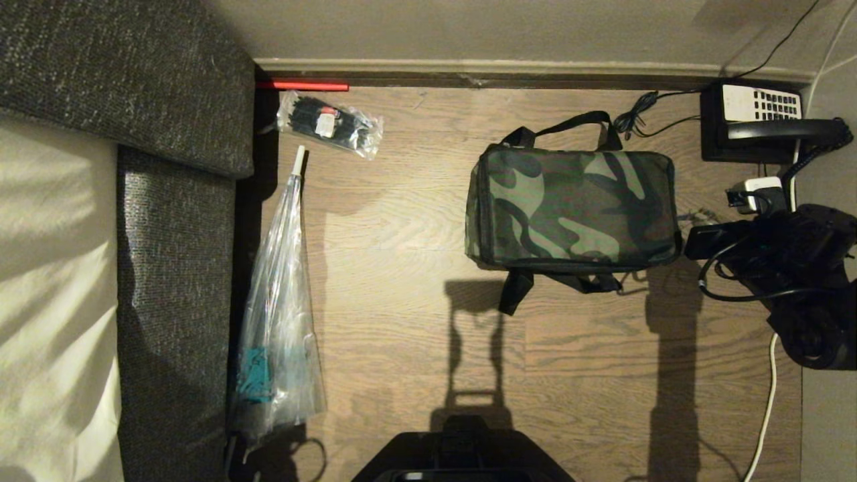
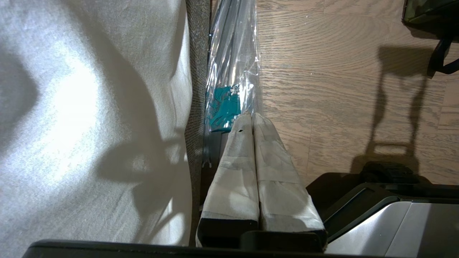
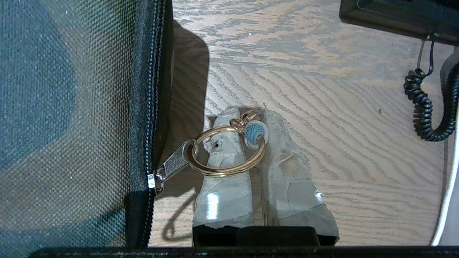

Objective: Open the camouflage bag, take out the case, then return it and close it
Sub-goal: Open the top of the storage box

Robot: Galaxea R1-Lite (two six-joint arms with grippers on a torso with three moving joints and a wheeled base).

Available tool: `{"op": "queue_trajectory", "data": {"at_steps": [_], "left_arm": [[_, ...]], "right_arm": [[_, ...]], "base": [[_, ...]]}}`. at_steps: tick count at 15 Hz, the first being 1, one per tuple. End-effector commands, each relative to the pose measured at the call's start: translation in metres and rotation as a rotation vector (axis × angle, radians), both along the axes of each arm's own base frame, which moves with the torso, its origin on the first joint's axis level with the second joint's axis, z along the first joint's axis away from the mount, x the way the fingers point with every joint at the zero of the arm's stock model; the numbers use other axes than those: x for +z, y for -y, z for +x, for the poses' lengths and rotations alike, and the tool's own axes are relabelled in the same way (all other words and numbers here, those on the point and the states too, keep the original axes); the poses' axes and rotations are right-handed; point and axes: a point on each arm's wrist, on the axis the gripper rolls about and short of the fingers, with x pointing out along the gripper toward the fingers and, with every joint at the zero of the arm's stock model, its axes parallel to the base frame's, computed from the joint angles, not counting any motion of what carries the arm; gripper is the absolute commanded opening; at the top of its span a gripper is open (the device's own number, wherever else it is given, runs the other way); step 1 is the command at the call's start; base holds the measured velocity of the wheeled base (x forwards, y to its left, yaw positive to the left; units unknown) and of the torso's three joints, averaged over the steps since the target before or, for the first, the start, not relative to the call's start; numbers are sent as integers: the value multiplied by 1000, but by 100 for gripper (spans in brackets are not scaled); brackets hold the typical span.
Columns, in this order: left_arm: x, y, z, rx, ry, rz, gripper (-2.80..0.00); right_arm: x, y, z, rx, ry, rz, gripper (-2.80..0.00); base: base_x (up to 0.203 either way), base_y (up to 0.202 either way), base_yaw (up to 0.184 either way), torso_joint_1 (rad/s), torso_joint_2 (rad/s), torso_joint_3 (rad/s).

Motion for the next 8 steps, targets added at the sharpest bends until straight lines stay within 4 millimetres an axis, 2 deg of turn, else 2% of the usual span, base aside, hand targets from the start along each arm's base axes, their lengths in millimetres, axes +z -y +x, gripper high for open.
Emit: {"op": "queue_trajectory", "data": {"at_steps": [1,8], "left_arm": [[0,0,0,1,-1,0,-280],[0,0,0,1,-1,0,-280]], "right_arm": [[2,0,1,1,14,2,-280],[6,0,2,0,47,-2,-280]], "base": [[0,0,0,0,0,0],[0,0,0,0,0,0]]}}
